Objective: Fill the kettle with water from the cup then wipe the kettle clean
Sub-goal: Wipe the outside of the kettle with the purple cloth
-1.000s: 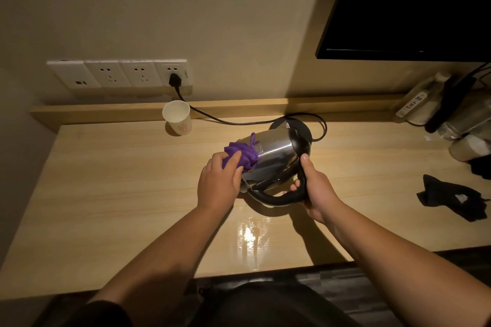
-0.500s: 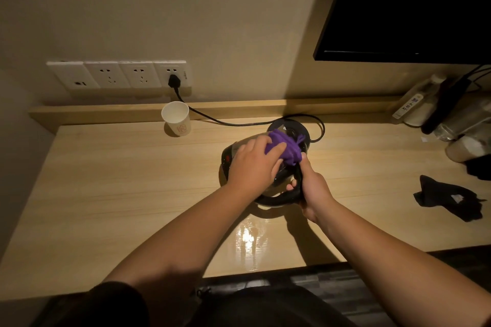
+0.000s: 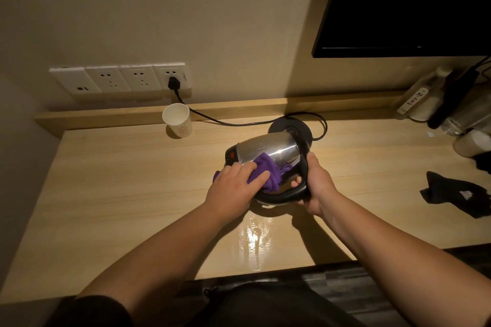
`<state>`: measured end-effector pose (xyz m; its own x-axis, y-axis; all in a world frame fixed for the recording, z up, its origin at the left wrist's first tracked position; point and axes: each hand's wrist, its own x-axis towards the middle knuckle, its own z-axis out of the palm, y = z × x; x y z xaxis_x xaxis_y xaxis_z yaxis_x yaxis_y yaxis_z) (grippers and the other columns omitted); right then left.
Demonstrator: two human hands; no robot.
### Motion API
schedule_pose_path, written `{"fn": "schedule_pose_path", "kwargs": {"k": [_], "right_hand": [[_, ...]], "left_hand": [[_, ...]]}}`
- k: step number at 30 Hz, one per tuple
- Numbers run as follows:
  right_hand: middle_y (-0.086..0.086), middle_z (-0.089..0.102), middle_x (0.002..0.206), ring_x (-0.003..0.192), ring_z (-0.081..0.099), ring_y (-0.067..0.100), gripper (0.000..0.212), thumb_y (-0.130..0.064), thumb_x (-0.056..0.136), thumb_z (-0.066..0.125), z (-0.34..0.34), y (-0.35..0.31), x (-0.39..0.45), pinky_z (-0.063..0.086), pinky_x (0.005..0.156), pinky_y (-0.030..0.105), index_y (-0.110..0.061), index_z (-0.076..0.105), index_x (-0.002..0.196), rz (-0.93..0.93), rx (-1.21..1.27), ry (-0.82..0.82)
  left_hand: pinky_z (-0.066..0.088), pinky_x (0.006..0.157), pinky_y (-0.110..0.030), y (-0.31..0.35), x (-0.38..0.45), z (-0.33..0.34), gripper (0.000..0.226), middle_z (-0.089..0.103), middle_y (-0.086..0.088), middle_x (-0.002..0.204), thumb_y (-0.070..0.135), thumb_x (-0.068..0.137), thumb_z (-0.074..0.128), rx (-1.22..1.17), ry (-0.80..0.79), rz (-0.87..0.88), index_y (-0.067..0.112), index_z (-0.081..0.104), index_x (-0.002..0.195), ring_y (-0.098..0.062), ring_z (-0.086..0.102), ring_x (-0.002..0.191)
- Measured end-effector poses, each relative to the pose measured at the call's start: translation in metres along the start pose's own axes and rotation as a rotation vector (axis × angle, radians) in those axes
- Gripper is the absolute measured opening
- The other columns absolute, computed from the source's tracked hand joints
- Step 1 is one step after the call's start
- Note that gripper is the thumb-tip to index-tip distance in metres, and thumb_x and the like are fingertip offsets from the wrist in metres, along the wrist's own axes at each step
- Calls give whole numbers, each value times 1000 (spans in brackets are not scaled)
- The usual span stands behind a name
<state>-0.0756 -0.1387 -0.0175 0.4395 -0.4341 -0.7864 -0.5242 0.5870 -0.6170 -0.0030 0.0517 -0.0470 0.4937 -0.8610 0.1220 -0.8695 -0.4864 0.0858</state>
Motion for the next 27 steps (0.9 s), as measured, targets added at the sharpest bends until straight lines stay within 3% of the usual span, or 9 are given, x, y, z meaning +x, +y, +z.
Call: {"fn": "schedule_pose_path", "kwargs": {"k": [4, 7, 9, 12, 14, 19, 23, 27], "right_hand": [[9, 67, 99, 89, 66, 20, 50, -62, 96, 44, 2, -3, -3, 56, 68, 34, -19, 64, 113, -5, -9, 13], [10, 69, 102, 94, 66, 22, 47, -60, 97, 43, 5, -7, -6, 56, 71, 33, -19, 64, 108, -24, -24, 4], [7, 72, 92, 88, 67, 20, 49, -60, 98, 42, 7, -9, -6, 56, 71, 32, -18, 67, 105, -35, -30, -7], [-1, 69, 59, 62, 63, 15, 54, -59, 100, 39, 9, -9, -4, 50, 58, 30, -15, 70, 99, -60, -57, -41], [-2, 66, 54, 56, 61, 15, 56, -60, 99, 38, 10, -7, -2, 50, 56, 30, -14, 70, 98, -86, -80, -30], [1, 68, 62, 59, 63, 18, 60, -63, 98, 37, 9, -5, 5, 53, 62, 34, -14, 71, 98, -113, -113, -22], [10, 76, 79, 78, 73, 27, 62, -63, 98, 33, 9, -8, 10, 60, 79, 42, -14, 70, 102, -103, -158, -44], [7, 73, 81, 73, 68, 21, 60, -62, 98, 35, 7, -8, 9, 56, 65, 34, -14, 69, 109, -92, -140, -56]], "left_hand": [[52, 77, -40, -10, -15, 2, 61, 58, -14, 121, 26, 76, 79, -15, -26, -46, 21, 51, 130, -30, 57, 100], [53, 79, -40, -11, -14, -3, 55, 58, -13, 120, 27, 79, 75, -46, -23, -71, 22, 52, 129, -29, 57, 102], [52, 80, -40, -8, -3, -11, 50, 58, -12, 120, 27, 82, 73, -69, 17, -93, 22, 54, 128, -29, 57, 102], [47, 88, -42, 3, 32, -29, 48, 54, -12, 125, 32, 88, 66, -72, 87, -104, 24, 51, 133, -30, 54, 109], [42, 97, -41, 11, 60, -37, 50, 47, -10, 135, 37, 93, 56, -48, 74, -100, 27, 43, 140, -28, 47, 118], [38, 99, -41, 12, 81, -36, 50, 42, -10, 137, 39, 93, 56, 24, 13, 6, 30, 41, 140, -28, 43, 122], [41, 95, -42, 6, 41, -21, 61, 46, -13, 134, 34, 84, 70, 54, -34, 118, 27, 42, 138, -30, 46, 117], [49, 86, -41, -6, -2, -5, 63, 52, -12, 128, 30, 80, 75, 18, -75, 56, 26, 45, 136, -29, 52, 110]]}}
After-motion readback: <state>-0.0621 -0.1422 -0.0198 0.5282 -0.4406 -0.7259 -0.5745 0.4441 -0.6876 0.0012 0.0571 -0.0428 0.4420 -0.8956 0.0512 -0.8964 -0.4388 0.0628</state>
